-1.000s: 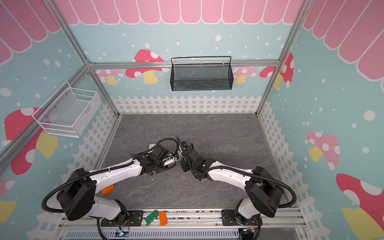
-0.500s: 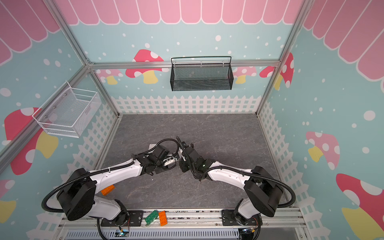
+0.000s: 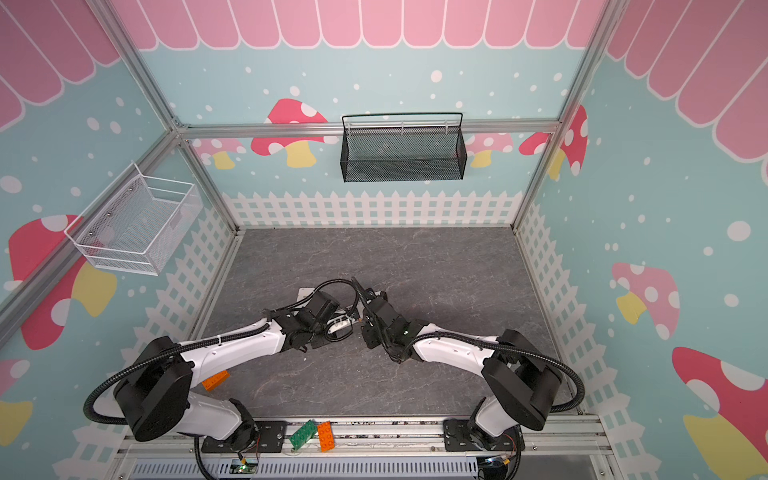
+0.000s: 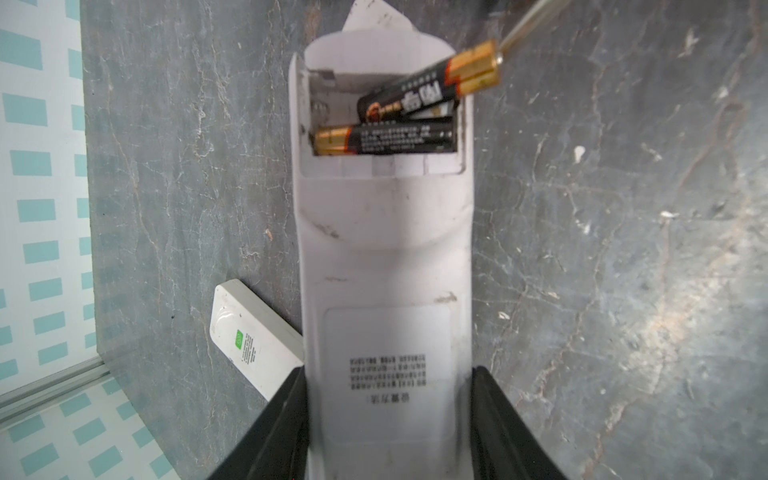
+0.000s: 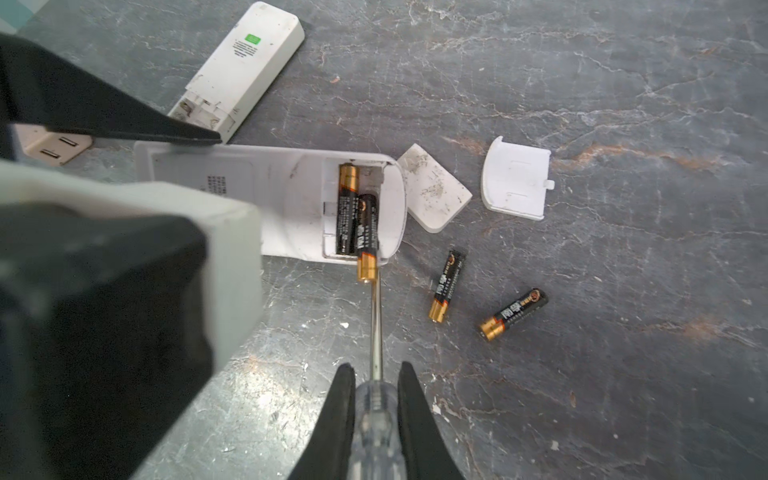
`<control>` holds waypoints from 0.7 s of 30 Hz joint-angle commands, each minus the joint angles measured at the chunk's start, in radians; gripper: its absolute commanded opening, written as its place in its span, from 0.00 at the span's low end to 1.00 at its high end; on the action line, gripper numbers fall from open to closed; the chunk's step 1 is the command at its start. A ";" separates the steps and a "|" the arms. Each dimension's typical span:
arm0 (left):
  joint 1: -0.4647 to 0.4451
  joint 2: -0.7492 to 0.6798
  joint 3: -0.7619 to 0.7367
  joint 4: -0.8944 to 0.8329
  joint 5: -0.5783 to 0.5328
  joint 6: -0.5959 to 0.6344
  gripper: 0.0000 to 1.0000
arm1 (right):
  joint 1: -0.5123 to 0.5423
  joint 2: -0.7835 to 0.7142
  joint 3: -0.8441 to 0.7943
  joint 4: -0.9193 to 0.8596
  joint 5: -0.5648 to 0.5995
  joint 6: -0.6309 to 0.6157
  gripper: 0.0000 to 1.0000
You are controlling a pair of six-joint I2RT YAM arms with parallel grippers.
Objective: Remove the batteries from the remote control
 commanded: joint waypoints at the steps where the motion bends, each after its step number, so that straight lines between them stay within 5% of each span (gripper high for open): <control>1: -0.007 -0.020 -0.016 0.020 0.011 0.017 0.25 | -0.009 0.001 0.044 0.001 0.067 0.017 0.00; 6: -0.012 -0.023 -0.030 0.027 0.013 0.026 0.25 | -0.018 -0.021 0.061 0.004 0.081 0.014 0.00; 21: -0.012 -0.021 -0.028 0.061 -0.055 0.047 0.26 | -0.015 -0.033 0.031 -0.018 -0.162 0.035 0.00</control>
